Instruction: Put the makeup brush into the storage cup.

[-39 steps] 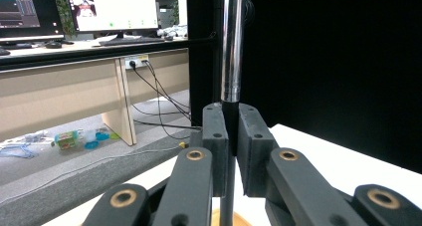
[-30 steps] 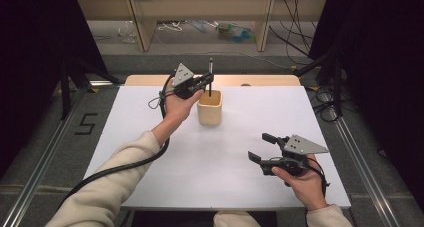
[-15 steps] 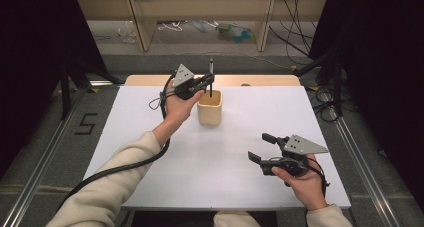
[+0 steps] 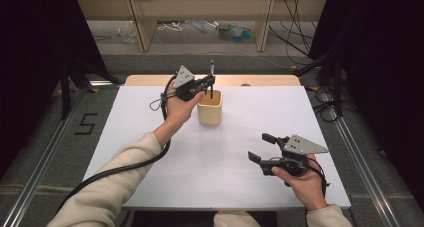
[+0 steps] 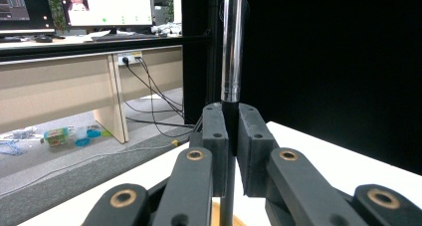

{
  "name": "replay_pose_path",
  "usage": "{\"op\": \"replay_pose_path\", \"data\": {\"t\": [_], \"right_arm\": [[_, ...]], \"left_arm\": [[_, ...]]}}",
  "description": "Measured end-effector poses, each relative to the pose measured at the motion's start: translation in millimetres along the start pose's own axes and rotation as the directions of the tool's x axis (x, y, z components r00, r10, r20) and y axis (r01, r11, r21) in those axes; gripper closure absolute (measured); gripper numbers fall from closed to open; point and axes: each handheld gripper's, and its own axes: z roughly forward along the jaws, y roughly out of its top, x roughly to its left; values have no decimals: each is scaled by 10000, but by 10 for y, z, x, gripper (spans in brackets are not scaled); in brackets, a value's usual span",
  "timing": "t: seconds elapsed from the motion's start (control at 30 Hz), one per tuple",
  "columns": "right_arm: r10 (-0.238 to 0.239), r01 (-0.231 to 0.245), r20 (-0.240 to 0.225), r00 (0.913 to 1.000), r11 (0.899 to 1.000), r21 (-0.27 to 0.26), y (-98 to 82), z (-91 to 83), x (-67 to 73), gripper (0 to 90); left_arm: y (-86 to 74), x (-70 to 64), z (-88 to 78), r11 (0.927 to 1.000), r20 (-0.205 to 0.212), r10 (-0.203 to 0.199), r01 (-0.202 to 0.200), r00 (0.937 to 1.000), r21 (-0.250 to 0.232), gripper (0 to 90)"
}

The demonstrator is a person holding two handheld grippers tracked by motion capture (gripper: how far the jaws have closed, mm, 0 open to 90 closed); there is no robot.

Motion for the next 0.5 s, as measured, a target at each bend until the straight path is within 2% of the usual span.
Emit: {"op": "replay_pose_path", "data": {"t": [0.07,0.1,0.17,0.2,0.33,0.37,0.5], "right_arm": [[3,-3,19,10000,10000,9,-1,0,2,204],[244,-243,-77,9997,9996,155,-2,-4,16,204],[127,-127,-43,9999,9999,96,-1,-1,9,204],[277,-275,-104,9996,9994,214,0,-6,17,204],[235,-234,-66,9997,9996,163,-2,-4,14,205],[315,-314,-189,9993,9995,29,-7,8,16,204],[236,-235,-66,9997,9996,159,-2,-4,13,204]], "left_arm": [[-7,1,1,10000,12,5,-5,10000,9,837],[-12,0,3,10000,7,-15,15,10000,8,837],[-24,-3,5,10000,-5,-53,53,10000,24,837],[-31,-2,5,10000,0,-34,34,10000,44,838],[-56,-4,10,9999,9,-78,78,10000,82,837],[-60,-4,12,9999,12,-85,84,10000,85,837],[-78,-5,16,9999,16,-103,103,9999,110,837]]}}
